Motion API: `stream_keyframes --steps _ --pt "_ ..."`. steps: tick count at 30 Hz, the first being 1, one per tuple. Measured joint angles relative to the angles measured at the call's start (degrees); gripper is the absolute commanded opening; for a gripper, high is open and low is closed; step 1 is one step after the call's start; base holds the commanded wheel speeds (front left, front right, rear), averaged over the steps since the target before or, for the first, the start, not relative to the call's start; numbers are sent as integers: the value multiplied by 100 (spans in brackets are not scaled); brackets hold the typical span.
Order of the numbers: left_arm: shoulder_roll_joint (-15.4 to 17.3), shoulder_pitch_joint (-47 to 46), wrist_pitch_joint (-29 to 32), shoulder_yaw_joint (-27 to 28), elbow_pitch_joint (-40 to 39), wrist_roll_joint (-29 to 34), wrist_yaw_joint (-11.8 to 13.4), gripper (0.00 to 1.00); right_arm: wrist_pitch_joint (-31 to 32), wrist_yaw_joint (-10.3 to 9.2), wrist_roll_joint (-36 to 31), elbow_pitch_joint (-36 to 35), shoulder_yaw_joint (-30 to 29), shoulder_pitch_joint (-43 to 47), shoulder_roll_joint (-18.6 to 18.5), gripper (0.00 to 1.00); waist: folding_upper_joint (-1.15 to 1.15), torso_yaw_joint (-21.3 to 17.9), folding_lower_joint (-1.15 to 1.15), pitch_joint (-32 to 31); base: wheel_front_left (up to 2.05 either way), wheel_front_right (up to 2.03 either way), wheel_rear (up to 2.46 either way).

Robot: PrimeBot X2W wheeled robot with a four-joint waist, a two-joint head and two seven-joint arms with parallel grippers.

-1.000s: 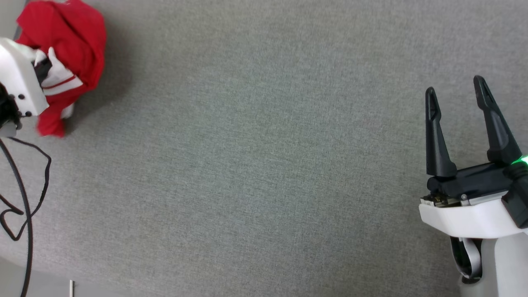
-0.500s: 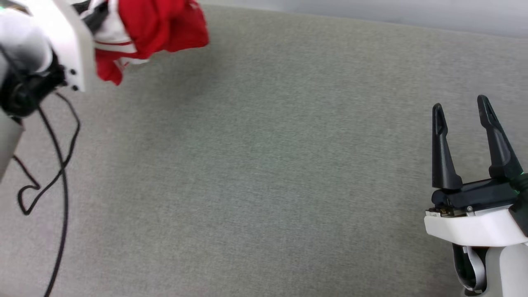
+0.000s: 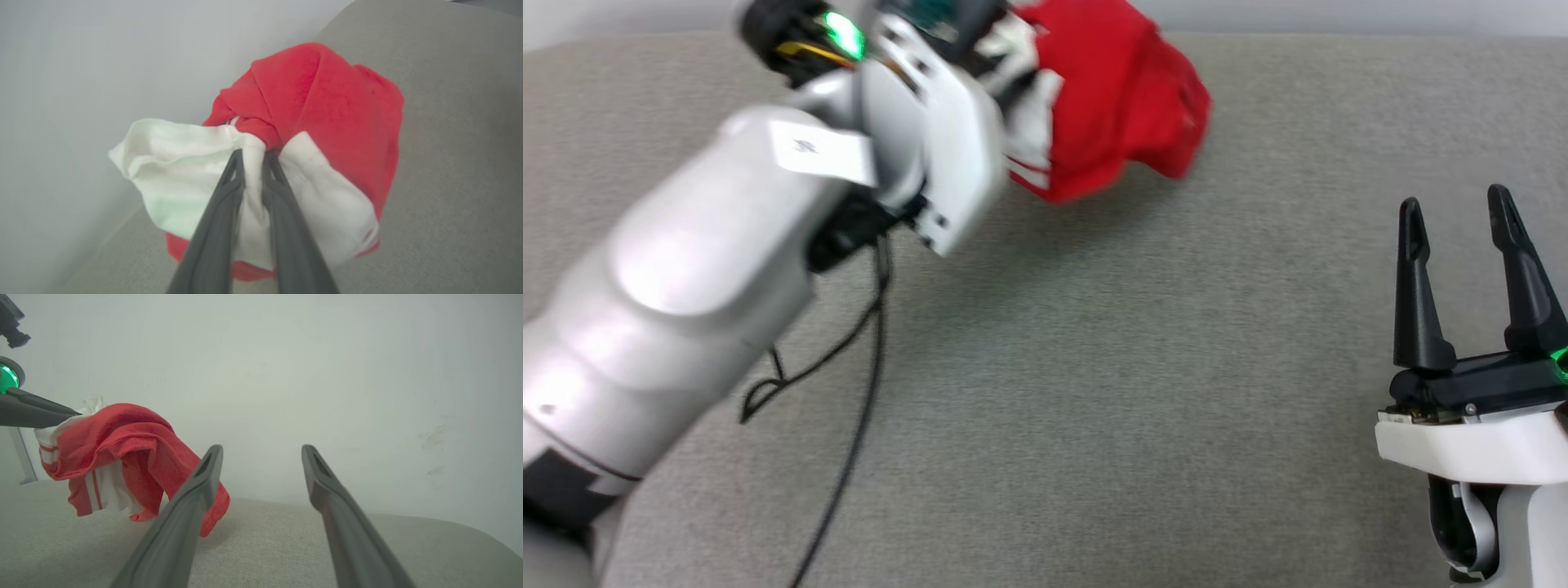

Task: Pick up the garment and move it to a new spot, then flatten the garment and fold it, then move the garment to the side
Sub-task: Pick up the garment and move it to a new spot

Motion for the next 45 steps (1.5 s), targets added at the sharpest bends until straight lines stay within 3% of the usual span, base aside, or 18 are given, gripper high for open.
stream_keyframes --steps 11,13,17,22,23,24,25,34,39,45 --pt "-867 342 -113 -1422 65 -71 0 0 0 0 136 -15 -81 -21 -1 100 0 -553 0 259 0 0 0" --pt "-965 555 56 -1479 70 -41 0 0 0 0 154 -16 -79 -40 0 100 0 -600 0 307 0 0 0" --pt "-1080 1354 961 -1510 -214 400 1 0 0 0 190 -19 -69 -89 -1 100 0 -668 0 395 0 0 0" --pt "-1044 1623 1336 -1450 -449 611 9 0 0 0 201 -5 -98 -123 -1 100 0 -673 0 437 0 0 0" --pt "-1042 1646 1245 -1457 -435 592 9 7 0 0 201 2 -105 -121 -1 100 0 -660 0 425 0 0 0" --pt "-1042 1646 1092 -1469 -394 580 8 90 0 0 200 14 -124 -120 -1 100 0 -641 0 406 0 0 0" --pt "-1044 1633 920 -1488 -337 587 7 100 0 0 200 26 -132 -112 -1 100 0 -618 0 380 0 0 0" --pt "-1141 1392 -979 -1243 148 544 51 100 0 0 104 220 -154 154 -1 100 0 -369 0 -93 0 0 0" --pt "-1036 1605 -1911 -791 102 568 539 100 0 0 73 350 -179 390 0 100 0 -180 0 -426 0 0 0" --pt "-641 2143 -2941 -215 -14 569 1284 100 0 0 71 533 -202 616 0 100 0 38 0 -745 0 0 0"
